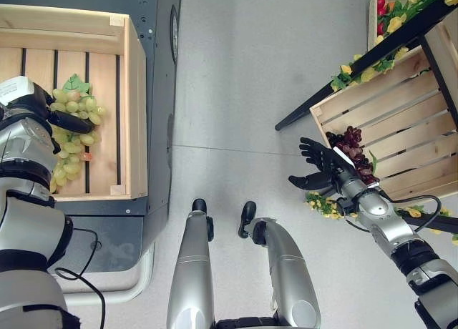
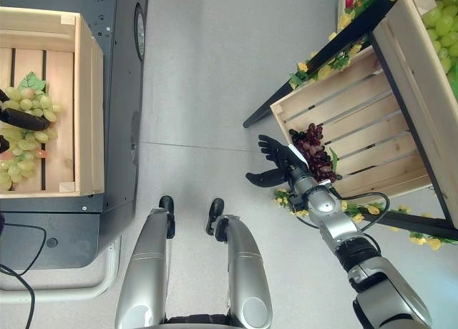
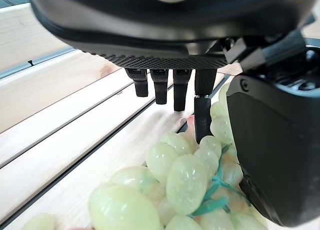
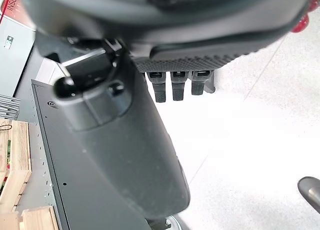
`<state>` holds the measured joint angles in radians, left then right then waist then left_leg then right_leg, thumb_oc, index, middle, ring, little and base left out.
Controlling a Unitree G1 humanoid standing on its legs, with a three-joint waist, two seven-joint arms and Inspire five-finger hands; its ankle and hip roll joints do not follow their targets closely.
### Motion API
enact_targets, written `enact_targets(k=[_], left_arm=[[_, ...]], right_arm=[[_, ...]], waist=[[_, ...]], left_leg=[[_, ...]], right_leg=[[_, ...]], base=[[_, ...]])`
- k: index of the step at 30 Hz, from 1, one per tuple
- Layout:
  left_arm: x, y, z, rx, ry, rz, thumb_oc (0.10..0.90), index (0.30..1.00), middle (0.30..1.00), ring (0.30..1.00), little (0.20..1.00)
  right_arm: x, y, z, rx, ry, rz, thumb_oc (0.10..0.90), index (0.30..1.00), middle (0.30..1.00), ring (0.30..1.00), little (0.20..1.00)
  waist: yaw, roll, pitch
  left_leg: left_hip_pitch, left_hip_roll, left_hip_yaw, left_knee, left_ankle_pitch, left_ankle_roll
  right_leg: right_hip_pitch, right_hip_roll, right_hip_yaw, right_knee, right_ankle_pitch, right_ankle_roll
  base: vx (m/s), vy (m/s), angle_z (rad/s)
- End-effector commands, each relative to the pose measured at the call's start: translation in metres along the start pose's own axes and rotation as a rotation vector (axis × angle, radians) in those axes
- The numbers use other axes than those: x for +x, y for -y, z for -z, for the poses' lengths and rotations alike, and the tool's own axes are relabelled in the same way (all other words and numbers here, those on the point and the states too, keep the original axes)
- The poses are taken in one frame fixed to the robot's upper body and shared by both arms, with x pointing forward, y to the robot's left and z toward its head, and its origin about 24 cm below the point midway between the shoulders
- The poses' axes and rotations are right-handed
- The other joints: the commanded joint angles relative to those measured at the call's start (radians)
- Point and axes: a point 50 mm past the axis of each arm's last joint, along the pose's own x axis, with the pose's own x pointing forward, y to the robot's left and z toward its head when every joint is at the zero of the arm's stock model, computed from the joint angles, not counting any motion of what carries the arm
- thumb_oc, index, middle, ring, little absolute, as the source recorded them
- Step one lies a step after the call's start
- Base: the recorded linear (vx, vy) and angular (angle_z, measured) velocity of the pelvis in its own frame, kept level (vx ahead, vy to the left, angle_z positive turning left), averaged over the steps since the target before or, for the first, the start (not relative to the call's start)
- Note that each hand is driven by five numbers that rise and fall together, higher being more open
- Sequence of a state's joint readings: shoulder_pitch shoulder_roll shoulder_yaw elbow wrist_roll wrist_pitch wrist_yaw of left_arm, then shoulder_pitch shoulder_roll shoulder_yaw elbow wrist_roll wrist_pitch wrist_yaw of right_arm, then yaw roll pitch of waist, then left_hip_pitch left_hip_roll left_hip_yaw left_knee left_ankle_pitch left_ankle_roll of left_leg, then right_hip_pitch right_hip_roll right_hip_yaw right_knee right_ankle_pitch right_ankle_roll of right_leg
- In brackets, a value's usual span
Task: Pick up the fruits from the basket on one side to the basket on the other side
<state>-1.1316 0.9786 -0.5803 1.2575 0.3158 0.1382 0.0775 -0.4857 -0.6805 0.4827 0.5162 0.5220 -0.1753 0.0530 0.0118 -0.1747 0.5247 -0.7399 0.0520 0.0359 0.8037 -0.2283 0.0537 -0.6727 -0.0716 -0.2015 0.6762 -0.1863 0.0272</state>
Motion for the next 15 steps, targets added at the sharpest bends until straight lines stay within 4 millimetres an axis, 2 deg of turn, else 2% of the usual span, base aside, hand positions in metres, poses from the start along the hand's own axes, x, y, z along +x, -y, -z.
enact_targets(k=[1, 9, 15], left_arm=[[-0.005, 0.034, 0.004, 0.037, 0.004, 0.007, 0.4, 0.3, 0.3, 0.3, 0.3], [-0.006, 0.018, 0.006, -0.122, 0.048, -0.148, 0.4, 0.3, 0.3, 0.3, 0.3], [-0.01, 0.016, 0.017, -0.333, 0.058, -0.19, 0.4, 0.3, 0.3, 0.3, 0.3]], right_arm=[[0.004, 0.012, -0.031, 0.052, 0.181, 0.051, 0.8, 0.9, 0.9, 0.9, 0.9], [0.0, 0.009, -0.028, 0.074, 0.184, 0.062, 0.8, 0.9, 0.9, 0.9, 0.9], [-0.006, 0.004, -0.025, 0.088, 0.189, 0.075, 0.8, 0.9, 0.9, 0.9, 0.9]], waist=[[-0.017, -0.036, -0.005], [-0.004, -0.013, -0.005], [0.011, 0.018, -0.005]], left_leg=[[0.085, -0.033, 0.031, -0.141, 0.003, 0.026], [0.137, -0.046, 0.028, -0.166, 0.003, 0.024], [0.25, -0.065, 0.022, -0.216, -0.001, 0.025]], right_leg=[[0.048, 0.012, -0.023, 0.038, 0.007, -0.024], [0.092, 0.005, -0.016, 0.018, 0.007, -0.02], [0.189, -0.01, -0.003, -0.021, 0.01, -0.01]], base=[[0.0, 0.0, 0.0], [0.01, -0.019, 0.01], [0.01, -0.025, -0.03]])
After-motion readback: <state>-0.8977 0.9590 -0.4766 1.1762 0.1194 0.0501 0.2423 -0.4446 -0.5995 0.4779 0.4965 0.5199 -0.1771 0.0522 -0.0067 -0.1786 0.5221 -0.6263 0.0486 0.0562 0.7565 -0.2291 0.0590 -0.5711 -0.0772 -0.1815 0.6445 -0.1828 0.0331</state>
